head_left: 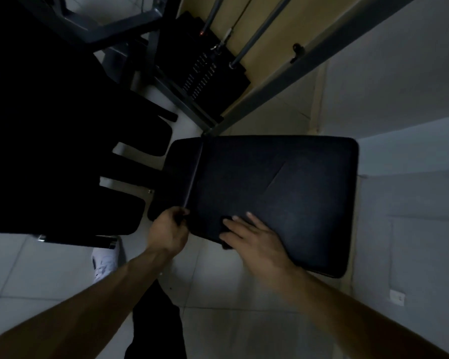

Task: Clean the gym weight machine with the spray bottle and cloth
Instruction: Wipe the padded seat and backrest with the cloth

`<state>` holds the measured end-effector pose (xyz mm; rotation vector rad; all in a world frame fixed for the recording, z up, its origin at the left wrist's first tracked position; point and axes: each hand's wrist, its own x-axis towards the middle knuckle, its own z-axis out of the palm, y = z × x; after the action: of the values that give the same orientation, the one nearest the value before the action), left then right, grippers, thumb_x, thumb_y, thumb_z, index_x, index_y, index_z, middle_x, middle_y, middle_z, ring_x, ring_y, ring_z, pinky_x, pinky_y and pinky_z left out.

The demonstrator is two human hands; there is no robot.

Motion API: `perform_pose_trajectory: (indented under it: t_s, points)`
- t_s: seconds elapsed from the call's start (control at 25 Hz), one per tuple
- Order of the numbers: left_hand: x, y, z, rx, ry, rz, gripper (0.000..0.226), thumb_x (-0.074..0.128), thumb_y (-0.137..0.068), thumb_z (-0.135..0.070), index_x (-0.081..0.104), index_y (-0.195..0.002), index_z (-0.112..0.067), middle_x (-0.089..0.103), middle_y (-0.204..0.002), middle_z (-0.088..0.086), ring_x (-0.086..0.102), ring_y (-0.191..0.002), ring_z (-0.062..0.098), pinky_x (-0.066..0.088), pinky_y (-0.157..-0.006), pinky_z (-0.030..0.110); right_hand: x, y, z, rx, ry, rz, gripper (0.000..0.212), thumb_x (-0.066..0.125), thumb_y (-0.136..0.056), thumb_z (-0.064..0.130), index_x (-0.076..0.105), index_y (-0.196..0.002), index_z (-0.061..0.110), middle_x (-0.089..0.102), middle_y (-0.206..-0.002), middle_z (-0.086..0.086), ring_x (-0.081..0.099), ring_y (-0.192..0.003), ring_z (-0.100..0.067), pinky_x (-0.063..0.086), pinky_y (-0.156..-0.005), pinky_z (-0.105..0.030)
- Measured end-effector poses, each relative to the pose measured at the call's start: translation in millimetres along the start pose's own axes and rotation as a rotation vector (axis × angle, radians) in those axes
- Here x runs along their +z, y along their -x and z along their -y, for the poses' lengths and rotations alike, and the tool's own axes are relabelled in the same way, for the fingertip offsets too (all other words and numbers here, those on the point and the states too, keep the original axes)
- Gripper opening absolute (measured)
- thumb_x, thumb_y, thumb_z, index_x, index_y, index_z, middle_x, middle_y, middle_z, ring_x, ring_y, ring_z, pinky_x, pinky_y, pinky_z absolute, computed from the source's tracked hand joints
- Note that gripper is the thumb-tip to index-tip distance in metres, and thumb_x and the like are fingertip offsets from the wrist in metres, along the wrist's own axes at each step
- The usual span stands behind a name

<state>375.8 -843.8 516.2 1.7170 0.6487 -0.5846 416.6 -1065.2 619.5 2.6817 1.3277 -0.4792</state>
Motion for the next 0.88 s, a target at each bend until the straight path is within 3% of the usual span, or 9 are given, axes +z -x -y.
perform_pose_trajectory:
  t_s: [0.08, 0.2, 0.28, 0.36, 0.52, 0.64, 0.72, 0.88]
  points:
    - [-20, -13, 21, -0.053, -0.058, -0.043, 0.031, 0.055, -0.097, -0.013, 0.069, -0.123, -0.023, 0.066, -0.117, -0.010, 0.062, -0.112, 0.015, 0.043, -0.087, 0.023, 41, -49, 22, -0.025, -0.037, 0.045, 0.039, 0.070, -0.079, 0.002, 0.075, -0.113, 0.018, 0.067, -0.135, -0.009, 0.063, -0.126, -0.030, 0.034, -0.119, -0.049]
    - [-35, -35, 43, -0.090, -0.099, -0.063, 0.031, 0.057, -0.097, -0.019, 0.070, -0.125, -0.022, 0.069, -0.128, -0.002, 0.062, -0.120, 0.022, 0.048, -0.093, 0.028, 78, -99, 37, -0.113, -0.056, 0.001, 0.022, 0.059, -0.085, 0.017, 0.079, -0.094, 0.019, 0.074, -0.107, -0.007, 0.072, -0.109, -0.029, 0.037, -0.114, -0.044]
    - [-35, -50, 53, -0.129, -0.094, -0.058, 0.030, 0.058, -0.097, -0.020, 0.070, -0.125, -0.021, 0.069, -0.128, 0.000, 0.062, -0.119, 0.022, 0.048, -0.094, 0.029, 86, -124, 30, -0.200, -0.058, 0.064, 0.015, 0.067, -0.080, 0.014, 0.077, -0.090, 0.017, 0.072, -0.098, -0.007, 0.072, -0.102, -0.029, 0.038, -0.114, -0.042]
    - [-31, -63, 54, -0.151, -0.083, -0.041, 0.030, 0.058, -0.097, -0.020, 0.070, -0.124, -0.021, 0.070, -0.123, 0.000, 0.063, -0.115, 0.020, 0.048, -0.090, 0.026, 80, -143, 6, -0.253, -0.082, 0.152, 0.032, 0.076, -0.068, 0.004, 0.075, -0.098, 0.016, 0.069, -0.101, -0.007, 0.070, -0.101, -0.028, 0.039, -0.116, -0.043]
    - [-21, -86, 46, -0.186, 0.002, -0.031, 0.026, 0.057, -0.098, -0.022, 0.069, -0.121, -0.023, 0.069, -0.103, -0.003, 0.065, -0.094, 0.016, 0.047, -0.078, 0.025, 55, -202, -55, -0.109, -0.057, 0.097, 0.041, 0.075, -0.073, -0.003, 0.073, -0.109, 0.016, 0.067, -0.107, -0.009, 0.067, -0.094, -0.033, 0.051, -0.104, -0.047]
    - [-18, -107, 43, -0.219, 0.042, -0.089, 0.026, 0.057, -0.099, -0.025, 0.068, -0.123, -0.025, 0.068, -0.110, -0.005, 0.064, -0.102, 0.017, 0.044, -0.082, 0.024, 37, -260, -97, 0.142, -0.034, 0.077, 0.037, 0.067, -0.090, 0.007, 0.066, -0.124, 0.022, 0.062, -0.119, -0.009, 0.062, -0.104, -0.035, 0.054, -0.082, -0.041]
    - [-15, -121, 39, -0.263, 0.086, -0.130, 0.028, 0.059, -0.099, -0.024, 0.066, -0.126, -0.025, 0.068, -0.118, -0.003, 0.063, -0.110, 0.018, 0.047, -0.088, 0.025, 31, -289, -117, 0.330, -0.093, 0.067, 0.033, 0.063, -0.098, 0.018, 0.060, -0.131, 0.022, 0.058, -0.125, -0.010, 0.062, -0.106, -0.034, 0.053, -0.081, -0.041]
    - [-8, -143, 31, -0.321, 0.123, -0.103, 0.046, 0.062, -0.099, -0.032, 0.054, -0.143, -0.022, 0.060, -0.139, 0.001, 0.059, -0.125, 0.023, 0.046, -0.100, 0.027, 33, -308, -120, 0.184, -0.088, 0.359, 0.027, 0.056, -0.104, 0.028, 0.062, -0.129, 0.020, 0.065, -0.118, -0.008, 0.063, -0.107, -0.030, 0.053, -0.083, -0.038]
